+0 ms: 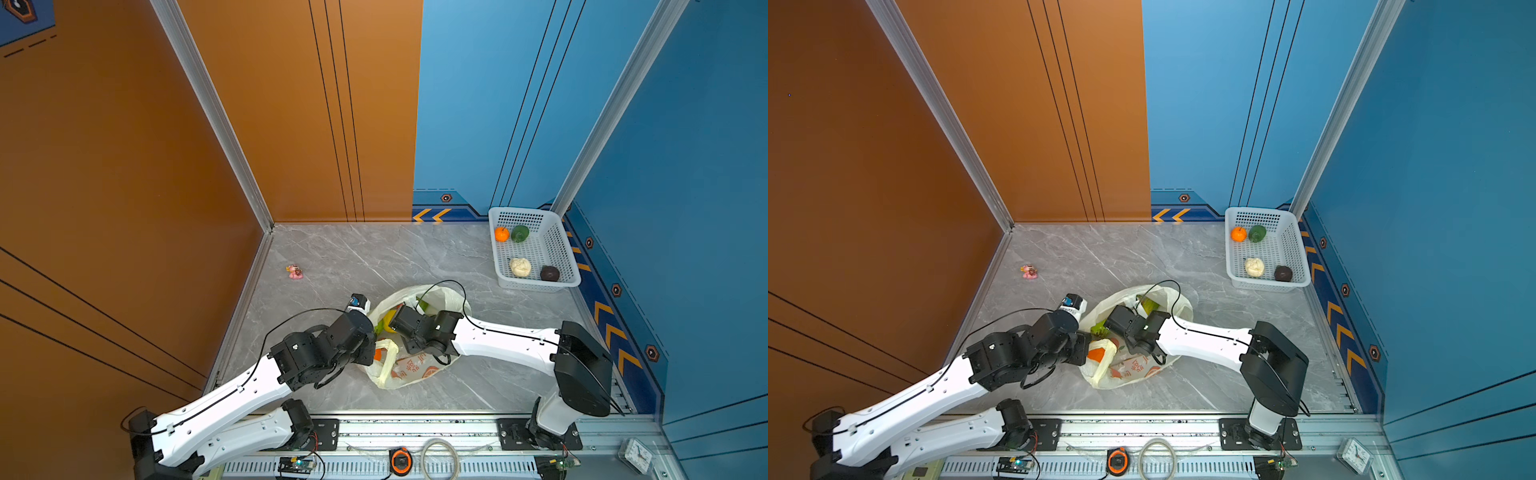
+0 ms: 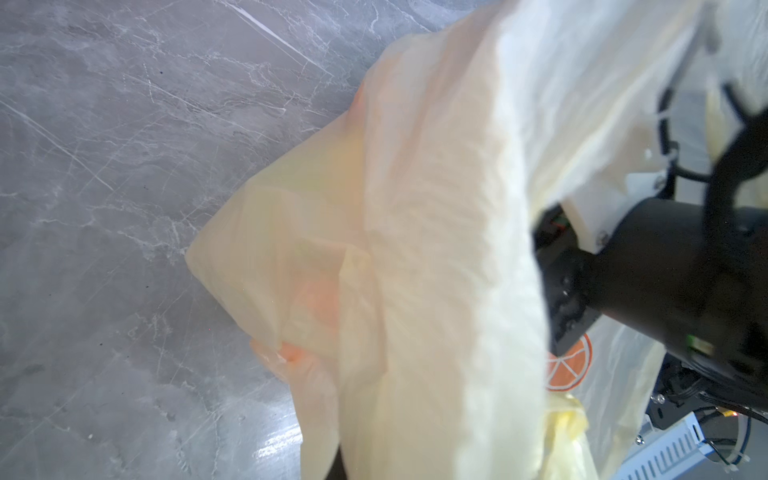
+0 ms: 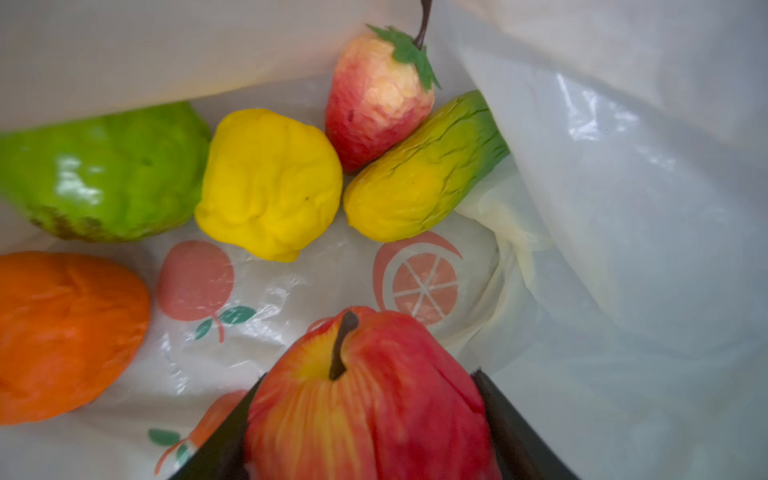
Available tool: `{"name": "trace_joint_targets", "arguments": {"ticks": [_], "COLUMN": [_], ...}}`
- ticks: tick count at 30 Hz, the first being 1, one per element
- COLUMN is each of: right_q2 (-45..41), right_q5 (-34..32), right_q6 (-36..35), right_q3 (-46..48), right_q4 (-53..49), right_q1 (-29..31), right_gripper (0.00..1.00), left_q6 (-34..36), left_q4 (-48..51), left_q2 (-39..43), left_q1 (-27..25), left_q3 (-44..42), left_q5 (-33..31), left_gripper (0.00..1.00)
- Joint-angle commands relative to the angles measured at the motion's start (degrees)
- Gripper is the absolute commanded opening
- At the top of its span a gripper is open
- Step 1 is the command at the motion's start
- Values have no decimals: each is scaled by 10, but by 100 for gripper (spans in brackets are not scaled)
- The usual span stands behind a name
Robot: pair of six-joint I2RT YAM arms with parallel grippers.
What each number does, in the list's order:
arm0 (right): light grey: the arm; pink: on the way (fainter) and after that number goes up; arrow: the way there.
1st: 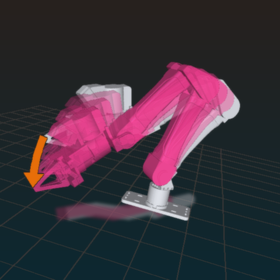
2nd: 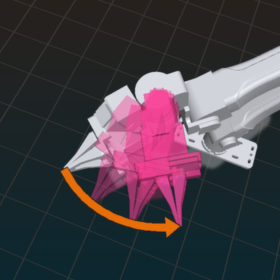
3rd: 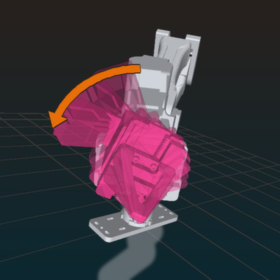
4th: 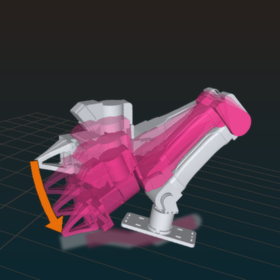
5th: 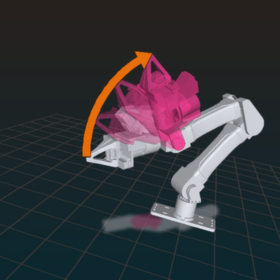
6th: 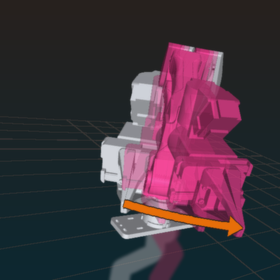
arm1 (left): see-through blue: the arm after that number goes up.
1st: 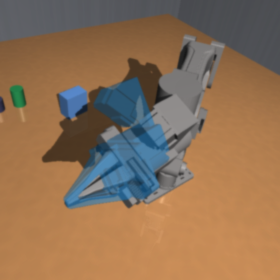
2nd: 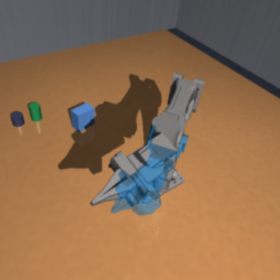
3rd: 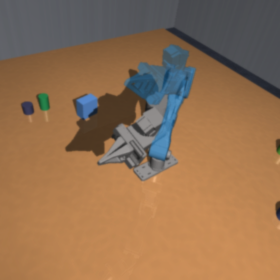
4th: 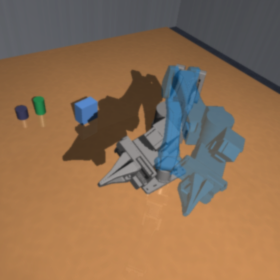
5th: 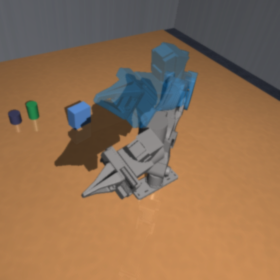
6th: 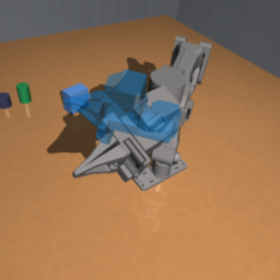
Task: Untie the knot of the plastic bag and take out the fruit
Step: 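Grasp the red apple inside the bag with the right gripper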
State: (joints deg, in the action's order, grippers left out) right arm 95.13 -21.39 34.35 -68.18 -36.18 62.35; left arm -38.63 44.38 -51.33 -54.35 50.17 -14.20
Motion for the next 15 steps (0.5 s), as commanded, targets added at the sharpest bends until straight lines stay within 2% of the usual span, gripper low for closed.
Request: {"name": "trace_joint_targets", "arguments": {"ticks": [1, 15], "right_q2": [-39, -105], "right_q5": [12, 85], "right_q6": [23, 59], "right_q3": [-23, -104], "right_q4": [-55, -114], "right_q1": [14, 37], "right_gripper": [42, 41], "left_q6": [-5, 1], "left_q4": [0, 0], "left_q2": [7, 12], "left_q1": [-8, -9], "left_q3": [5, 6], "left_q5": [-20, -24], "left_gripper": [0, 0]}}
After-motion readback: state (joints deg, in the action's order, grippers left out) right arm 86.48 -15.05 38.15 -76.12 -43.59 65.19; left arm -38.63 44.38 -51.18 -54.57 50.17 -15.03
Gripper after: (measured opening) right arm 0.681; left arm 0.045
